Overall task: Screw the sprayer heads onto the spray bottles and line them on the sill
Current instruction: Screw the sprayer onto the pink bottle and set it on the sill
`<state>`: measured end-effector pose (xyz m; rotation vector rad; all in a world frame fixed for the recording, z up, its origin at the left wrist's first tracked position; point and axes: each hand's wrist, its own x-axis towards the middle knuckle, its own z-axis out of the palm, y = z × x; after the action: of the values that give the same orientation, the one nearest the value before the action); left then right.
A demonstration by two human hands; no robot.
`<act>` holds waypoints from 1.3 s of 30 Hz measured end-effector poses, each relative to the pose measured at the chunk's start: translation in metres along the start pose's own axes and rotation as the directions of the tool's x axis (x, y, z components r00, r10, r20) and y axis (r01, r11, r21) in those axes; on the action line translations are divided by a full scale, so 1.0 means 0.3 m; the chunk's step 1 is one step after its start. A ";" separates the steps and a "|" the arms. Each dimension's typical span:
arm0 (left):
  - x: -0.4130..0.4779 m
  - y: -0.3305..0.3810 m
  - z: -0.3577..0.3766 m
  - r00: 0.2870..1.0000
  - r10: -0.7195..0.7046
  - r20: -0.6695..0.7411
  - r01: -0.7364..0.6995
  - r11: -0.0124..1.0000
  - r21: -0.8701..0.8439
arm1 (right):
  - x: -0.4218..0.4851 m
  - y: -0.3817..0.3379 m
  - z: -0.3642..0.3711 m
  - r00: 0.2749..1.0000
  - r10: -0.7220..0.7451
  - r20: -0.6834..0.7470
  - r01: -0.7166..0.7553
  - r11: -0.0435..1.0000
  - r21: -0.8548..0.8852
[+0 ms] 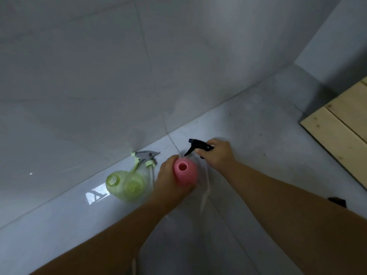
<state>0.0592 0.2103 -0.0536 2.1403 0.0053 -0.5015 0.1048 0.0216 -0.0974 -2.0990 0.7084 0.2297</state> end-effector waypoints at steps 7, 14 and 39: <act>0.016 -0.012 0.013 1.000 0.008 0.017 -0.007 1.000 -0.009 | 0.062 0.013 0.025 0.999 0.037 0.011 -0.036 0.996 -0.082; 0.014 -0.028 0.002 0.997 0.036 0.075 -0.037 0.999 0.015 | 0.013 -0.014 0.005 1.000 0.024 -0.019 -0.023 0.997 0.070; -0.354 0.790 -0.311 0.853 0.399 0.337 -0.482 0.849 0.216 | -0.830 -0.702 -1.099 0.848 -0.405 -0.343 0.530 0.652 0.542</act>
<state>0.0392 0.1641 0.2176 2.2371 -0.7582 -0.5454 -0.0119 -0.0479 0.3460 -1.5820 0.2519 -0.4617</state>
